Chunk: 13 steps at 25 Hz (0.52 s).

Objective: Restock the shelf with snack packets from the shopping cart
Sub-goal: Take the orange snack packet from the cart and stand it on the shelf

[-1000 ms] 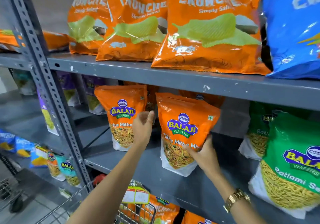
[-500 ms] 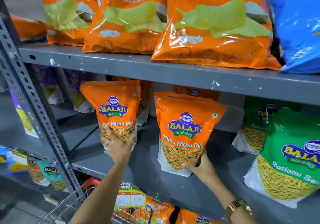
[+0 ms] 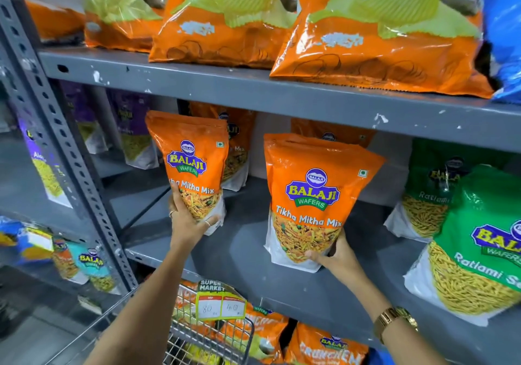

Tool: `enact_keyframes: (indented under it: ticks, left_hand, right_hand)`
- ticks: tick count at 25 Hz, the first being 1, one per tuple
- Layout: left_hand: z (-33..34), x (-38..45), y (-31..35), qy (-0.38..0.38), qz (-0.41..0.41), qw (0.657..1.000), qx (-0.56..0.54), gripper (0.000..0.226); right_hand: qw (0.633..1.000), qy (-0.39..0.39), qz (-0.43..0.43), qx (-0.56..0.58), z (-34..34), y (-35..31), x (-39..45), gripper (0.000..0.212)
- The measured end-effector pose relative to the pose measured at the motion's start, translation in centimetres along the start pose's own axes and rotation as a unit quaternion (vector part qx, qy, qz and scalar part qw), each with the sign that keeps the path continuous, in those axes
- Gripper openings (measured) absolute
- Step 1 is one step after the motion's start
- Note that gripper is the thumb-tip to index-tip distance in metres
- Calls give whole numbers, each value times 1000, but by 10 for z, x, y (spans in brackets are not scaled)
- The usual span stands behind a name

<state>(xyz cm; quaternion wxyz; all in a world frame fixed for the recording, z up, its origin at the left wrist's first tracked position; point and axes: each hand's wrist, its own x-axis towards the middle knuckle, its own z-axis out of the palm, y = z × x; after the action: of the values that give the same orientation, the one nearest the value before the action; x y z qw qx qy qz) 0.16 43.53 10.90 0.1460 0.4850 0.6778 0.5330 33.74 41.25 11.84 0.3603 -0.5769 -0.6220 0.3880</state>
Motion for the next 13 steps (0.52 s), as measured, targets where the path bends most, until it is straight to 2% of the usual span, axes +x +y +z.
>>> enact_keyframes:
  ticks: [13]
  left_hand:
    - [-1,1,-1,-20,3,1000,-3,130]
  right_hand:
    - [999,-26,30,21,-2,1,8,87]
